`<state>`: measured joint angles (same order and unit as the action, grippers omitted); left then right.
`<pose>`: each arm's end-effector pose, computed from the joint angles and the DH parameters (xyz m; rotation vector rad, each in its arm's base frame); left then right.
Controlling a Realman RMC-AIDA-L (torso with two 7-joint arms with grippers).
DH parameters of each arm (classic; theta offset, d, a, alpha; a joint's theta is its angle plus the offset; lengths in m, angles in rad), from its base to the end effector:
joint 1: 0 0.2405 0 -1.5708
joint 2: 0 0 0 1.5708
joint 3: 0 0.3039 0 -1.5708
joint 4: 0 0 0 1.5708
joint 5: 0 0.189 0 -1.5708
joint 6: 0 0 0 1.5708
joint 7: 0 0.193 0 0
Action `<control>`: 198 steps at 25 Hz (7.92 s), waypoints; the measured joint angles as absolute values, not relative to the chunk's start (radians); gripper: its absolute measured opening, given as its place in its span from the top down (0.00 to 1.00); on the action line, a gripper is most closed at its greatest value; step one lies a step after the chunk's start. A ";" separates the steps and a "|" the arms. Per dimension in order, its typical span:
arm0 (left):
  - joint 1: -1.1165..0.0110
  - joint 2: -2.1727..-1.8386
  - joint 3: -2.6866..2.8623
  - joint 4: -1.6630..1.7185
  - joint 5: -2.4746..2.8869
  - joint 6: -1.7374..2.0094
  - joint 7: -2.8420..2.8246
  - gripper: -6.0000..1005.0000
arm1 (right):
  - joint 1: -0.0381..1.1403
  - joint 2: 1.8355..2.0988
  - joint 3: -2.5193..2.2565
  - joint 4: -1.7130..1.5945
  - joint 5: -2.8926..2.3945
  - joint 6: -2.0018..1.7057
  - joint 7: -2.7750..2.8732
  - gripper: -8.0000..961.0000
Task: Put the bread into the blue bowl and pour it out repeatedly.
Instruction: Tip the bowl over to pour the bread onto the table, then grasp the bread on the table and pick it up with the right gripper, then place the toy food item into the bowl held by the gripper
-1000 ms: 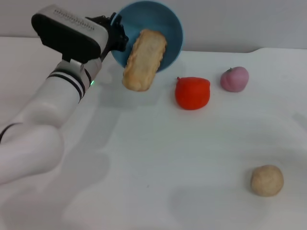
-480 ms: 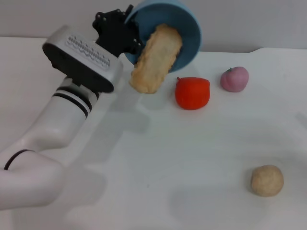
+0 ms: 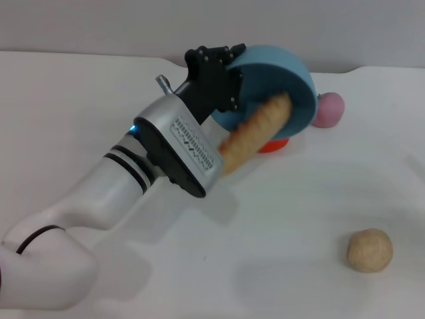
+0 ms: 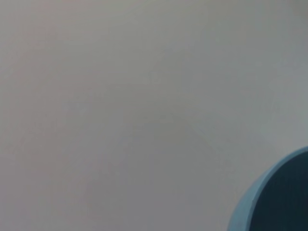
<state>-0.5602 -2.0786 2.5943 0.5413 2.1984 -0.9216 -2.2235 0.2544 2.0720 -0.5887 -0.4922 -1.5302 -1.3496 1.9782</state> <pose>-0.2071 0.3996 -0.1307 -1.9099 0.4543 -0.2744 0.3686 0.3241 -0.0087 -1.6093 1.7262 1.3038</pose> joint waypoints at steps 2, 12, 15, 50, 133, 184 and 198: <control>-0.559 -2.079 2.608 0.543 2.198 -0.926 -2.195 0.99 | 0.255 2.072 -0.589 -0.487 -1.530 -1.350 1.978 0.63; -0.553 -2.078 2.615 0.550 2.181 -0.924 -2.135 1.00 | 0.261 2.072 -0.603 -0.475 -1.535 -1.349 1.967 0.63; -0.556 -2.078 2.534 0.552 2.134 -0.887 -2.196 1.00 | 0.282 2.074 -0.646 -0.478 -1.535 -1.367 1.941 0.63; -0.483 -2.055 1.393 0.683 1.904 0.194 -2.233 0.99 | 0.719 2.066 -1.163 -0.957 -2.231 -1.465 2.251 0.63; -0.489 -2.056 1.390 0.684 1.890 0.273 -2.301 0.99 | 0.801 2.071 -1.676 -0.875 -2.430 -1.243 2.413 0.92; -0.727 -2.057 1.441 0.701 2.209 0.948 -2.507 0.99 | 0.674 2.077 -1.440 -0.929 -1.885 -1.111 2.121 0.94; -0.733 -2.059 1.442 0.701 2.203 0.951 -2.512 0.99 | 0.629 2.073 -1.444 -0.929 -1.882 -1.121 2.121 0.79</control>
<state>-0.7333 -2.0587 1.4420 0.7009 2.2034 0.9510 -2.5117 0.6290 2.0735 -1.4443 -0.9294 -1.8819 -1.1210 2.1206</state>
